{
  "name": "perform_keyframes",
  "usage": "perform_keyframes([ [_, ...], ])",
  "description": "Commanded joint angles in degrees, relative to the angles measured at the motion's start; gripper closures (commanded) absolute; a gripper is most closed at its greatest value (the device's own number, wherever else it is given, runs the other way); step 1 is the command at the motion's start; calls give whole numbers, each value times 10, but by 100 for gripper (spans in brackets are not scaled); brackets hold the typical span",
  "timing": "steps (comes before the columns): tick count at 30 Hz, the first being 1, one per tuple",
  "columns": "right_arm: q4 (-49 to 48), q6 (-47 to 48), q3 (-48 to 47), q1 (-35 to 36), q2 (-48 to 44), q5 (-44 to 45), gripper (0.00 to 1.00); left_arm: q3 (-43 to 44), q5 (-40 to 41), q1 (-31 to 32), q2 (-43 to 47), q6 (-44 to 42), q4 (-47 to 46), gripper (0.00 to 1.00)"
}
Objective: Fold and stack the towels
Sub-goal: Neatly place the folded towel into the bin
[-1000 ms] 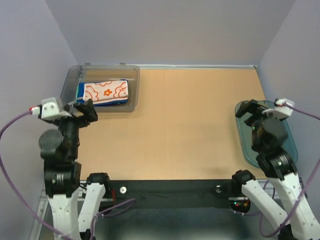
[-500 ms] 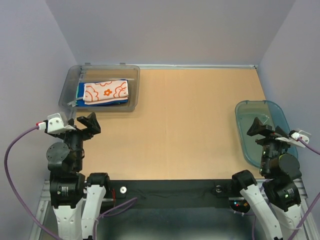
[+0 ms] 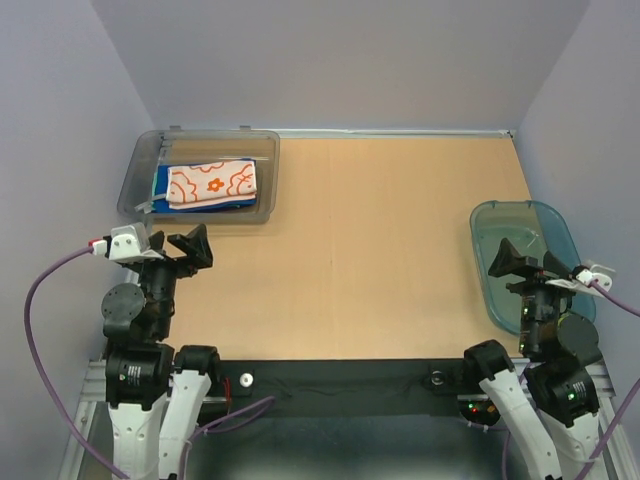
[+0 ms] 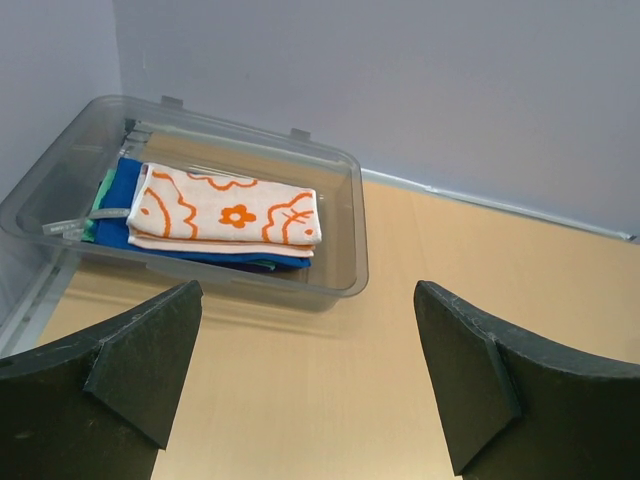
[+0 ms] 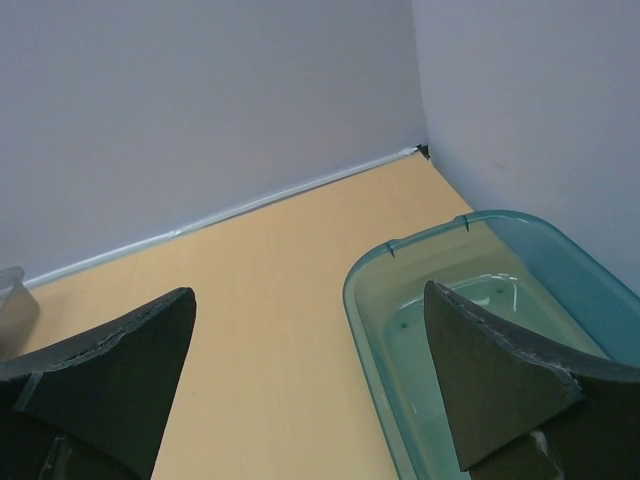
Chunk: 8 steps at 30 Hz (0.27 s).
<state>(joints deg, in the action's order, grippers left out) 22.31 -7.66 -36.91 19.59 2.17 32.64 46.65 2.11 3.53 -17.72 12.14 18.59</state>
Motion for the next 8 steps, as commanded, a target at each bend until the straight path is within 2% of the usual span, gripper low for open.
perform_keyframes([
  [1,-17,18,-9,2,3,-15,0,-17,10,8,15,0,-46,1],
  [8,-20,28,-19,2,25,-24,0,-23,4,13,14,-3,-52,1],
])
